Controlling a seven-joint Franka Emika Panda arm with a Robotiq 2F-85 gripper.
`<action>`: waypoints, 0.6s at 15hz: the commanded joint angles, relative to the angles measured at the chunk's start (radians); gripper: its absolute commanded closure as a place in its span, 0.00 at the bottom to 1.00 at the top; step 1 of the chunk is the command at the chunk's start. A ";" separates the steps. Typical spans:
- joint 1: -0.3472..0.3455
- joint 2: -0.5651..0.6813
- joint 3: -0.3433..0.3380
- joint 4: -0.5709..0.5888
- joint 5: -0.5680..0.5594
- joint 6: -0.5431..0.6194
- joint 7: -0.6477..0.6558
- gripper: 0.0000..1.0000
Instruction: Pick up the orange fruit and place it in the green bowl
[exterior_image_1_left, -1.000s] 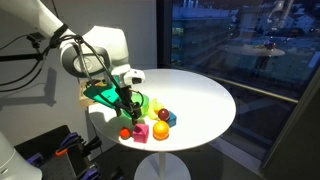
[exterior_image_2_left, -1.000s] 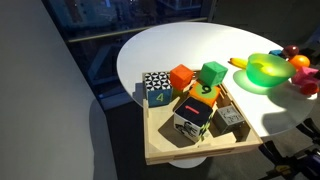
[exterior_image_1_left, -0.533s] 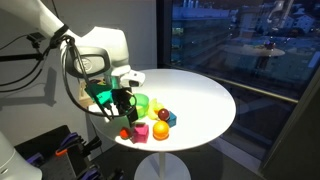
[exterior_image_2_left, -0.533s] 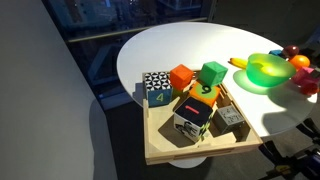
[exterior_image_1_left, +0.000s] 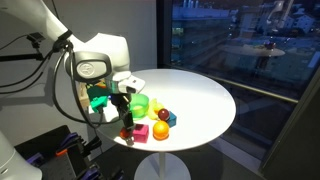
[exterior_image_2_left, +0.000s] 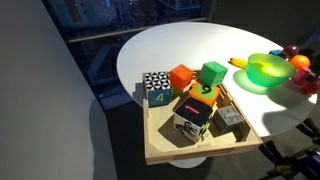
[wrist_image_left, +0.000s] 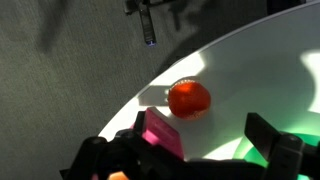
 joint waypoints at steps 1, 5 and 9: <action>-0.014 0.041 0.016 0.018 -0.010 0.021 0.054 0.00; -0.010 0.075 0.012 0.021 -0.003 0.070 0.050 0.00; -0.010 0.106 0.010 0.028 -0.007 0.091 0.055 0.00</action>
